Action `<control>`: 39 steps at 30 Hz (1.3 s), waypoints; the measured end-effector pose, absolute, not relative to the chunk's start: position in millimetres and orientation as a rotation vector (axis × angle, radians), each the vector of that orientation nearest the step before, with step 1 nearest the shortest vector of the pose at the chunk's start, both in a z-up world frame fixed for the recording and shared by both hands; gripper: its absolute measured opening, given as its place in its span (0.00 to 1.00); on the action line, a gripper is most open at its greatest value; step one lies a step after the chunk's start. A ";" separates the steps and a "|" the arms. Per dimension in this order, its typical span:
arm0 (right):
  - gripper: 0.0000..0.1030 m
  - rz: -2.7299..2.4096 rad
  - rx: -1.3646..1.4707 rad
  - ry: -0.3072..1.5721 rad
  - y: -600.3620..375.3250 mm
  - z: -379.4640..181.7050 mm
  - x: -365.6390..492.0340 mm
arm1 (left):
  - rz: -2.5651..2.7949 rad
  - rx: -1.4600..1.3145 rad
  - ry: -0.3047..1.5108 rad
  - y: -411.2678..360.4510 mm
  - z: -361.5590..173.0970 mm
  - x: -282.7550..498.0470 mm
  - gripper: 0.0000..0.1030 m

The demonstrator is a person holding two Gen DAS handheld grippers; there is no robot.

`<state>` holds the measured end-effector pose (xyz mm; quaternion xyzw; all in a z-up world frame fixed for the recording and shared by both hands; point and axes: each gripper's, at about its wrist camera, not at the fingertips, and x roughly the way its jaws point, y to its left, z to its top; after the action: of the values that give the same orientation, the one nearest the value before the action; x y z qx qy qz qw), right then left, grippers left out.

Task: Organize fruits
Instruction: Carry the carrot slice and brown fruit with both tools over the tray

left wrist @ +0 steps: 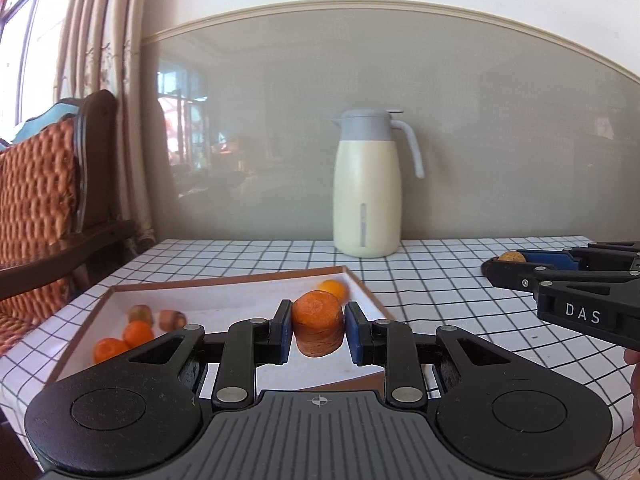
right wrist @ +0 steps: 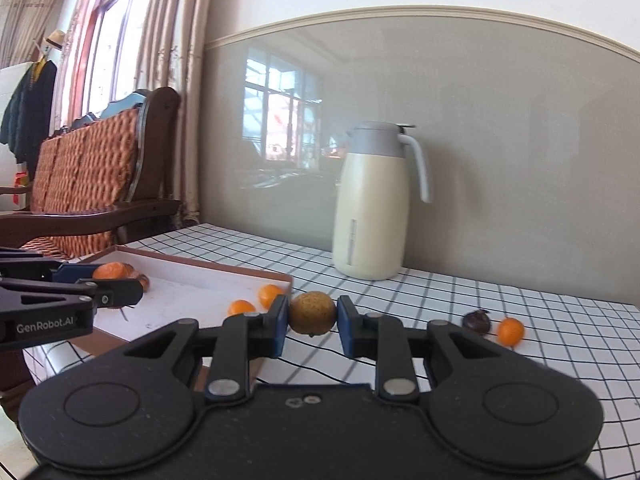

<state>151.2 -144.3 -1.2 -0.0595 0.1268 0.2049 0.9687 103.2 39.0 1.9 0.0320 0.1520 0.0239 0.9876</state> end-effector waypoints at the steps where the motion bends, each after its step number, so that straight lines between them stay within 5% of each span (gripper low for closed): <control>1: 0.17 0.424 -0.120 0.254 -140.1 -0.9 151.4 | 0.057 0.062 0.304 42.2 1.8 101.5 0.27; 39: 0.17 0.507 -0.149 0.275 -50.3 -6.6 203.5 | 0.284 -0.019 0.308 167.6 -1.3 142.6 0.27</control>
<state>203.5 -50.3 -6.6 -0.0733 0.1353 0.2499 0.9560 142.6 167.6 -1.3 -0.0093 0.1528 0.1410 0.9781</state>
